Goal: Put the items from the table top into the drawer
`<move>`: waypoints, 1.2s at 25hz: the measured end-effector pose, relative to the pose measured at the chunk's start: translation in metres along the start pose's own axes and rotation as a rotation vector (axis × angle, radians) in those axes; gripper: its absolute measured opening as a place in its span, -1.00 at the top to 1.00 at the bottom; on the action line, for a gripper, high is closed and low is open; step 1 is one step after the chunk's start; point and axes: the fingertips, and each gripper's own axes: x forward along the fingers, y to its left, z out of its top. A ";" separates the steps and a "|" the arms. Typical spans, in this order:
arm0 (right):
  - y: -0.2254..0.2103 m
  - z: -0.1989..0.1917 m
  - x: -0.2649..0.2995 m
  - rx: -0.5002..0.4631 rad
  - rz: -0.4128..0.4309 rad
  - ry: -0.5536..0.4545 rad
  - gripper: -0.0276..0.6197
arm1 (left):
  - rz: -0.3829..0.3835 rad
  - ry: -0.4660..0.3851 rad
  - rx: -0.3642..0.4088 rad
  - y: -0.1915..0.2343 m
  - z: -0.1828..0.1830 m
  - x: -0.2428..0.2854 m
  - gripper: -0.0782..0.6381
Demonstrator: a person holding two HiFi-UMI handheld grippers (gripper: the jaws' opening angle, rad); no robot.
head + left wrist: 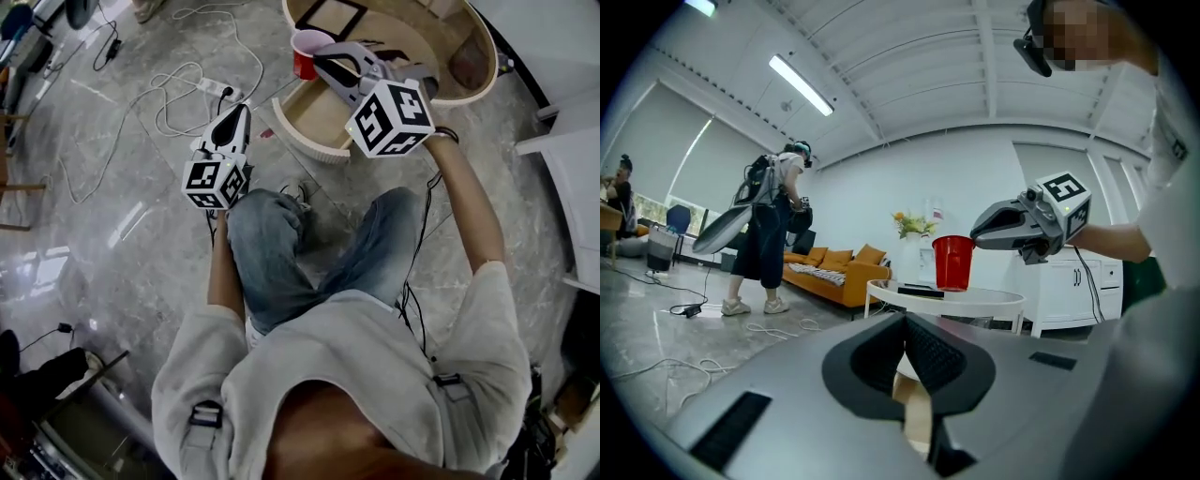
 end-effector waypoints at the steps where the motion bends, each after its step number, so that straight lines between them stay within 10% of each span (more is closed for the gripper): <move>1: 0.008 0.010 0.007 -0.009 0.018 -0.023 0.80 | 0.009 -0.002 -0.006 0.002 0.000 -0.002 0.74; 11: 0.097 0.024 0.065 -0.001 0.175 -0.083 0.80 | 0.044 0.012 -0.033 0.020 -0.017 -0.002 0.74; 30: 0.203 -0.150 0.175 0.135 0.294 0.219 0.80 | -0.003 0.060 -0.089 0.034 -0.052 0.020 0.74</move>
